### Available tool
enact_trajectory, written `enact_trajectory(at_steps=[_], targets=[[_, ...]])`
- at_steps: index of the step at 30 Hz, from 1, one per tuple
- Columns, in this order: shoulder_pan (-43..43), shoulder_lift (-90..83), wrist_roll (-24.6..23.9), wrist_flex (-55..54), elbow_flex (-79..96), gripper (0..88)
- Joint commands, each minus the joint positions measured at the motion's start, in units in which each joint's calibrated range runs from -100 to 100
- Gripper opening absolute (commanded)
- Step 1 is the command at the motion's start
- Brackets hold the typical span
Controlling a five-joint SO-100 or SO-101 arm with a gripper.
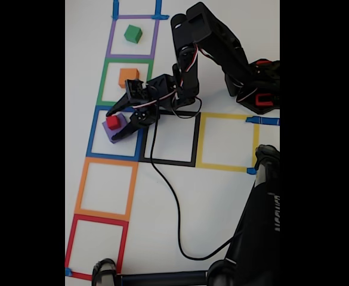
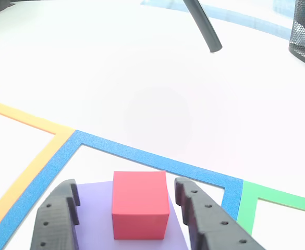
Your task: Tower of hanoi
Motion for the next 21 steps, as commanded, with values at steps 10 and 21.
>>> enact_trajectory(at_steps=[10, 21], targets=[[0.0, 0.1, 0.4, -0.5, 0.5, 11.6], [-0.7, -0.2, 0.4, -0.8, 0.5, 8.9]])
